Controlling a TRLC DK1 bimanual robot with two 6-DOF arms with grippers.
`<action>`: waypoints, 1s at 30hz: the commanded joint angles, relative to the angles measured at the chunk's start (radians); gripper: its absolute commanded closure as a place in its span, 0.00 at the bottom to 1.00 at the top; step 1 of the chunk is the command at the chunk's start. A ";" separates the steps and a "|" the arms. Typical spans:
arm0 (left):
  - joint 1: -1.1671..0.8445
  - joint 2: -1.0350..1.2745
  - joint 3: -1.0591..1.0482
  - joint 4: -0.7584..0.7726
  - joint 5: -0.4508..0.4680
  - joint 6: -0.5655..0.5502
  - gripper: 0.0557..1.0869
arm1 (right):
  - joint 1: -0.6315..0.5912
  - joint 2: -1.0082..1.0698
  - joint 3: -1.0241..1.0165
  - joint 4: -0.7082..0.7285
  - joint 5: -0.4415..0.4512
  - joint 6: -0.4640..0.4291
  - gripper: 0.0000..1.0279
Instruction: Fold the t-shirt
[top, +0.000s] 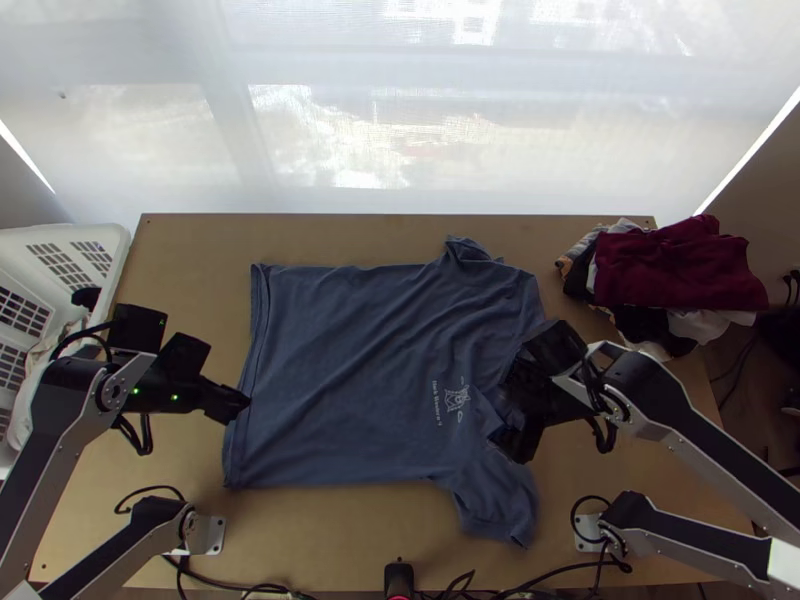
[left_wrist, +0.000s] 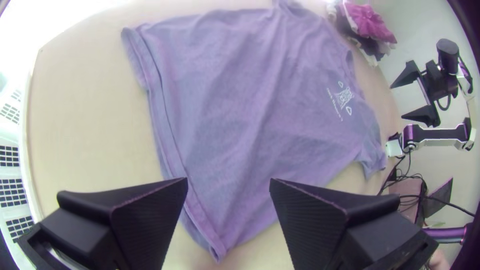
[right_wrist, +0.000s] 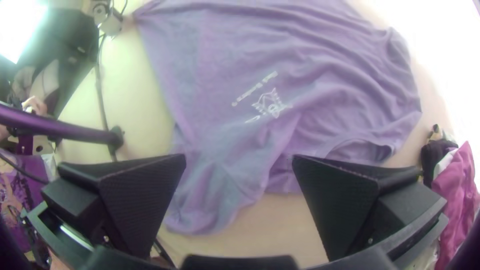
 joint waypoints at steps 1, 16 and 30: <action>0.005 0.069 0.029 0.176 -0.012 -0.038 0.21 | -0.090 0.037 0.056 0.121 0.029 0.045 0.04; 0.027 0.506 0.213 0.593 -0.259 -0.069 0.21 | -0.164 0.106 0.146 0.157 0.041 0.050 0.04; 0.048 0.900 0.506 0.630 -0.285 -0.172 0.22 | -0.264 0.140 0.200 0.247 0.061 0.119 0.04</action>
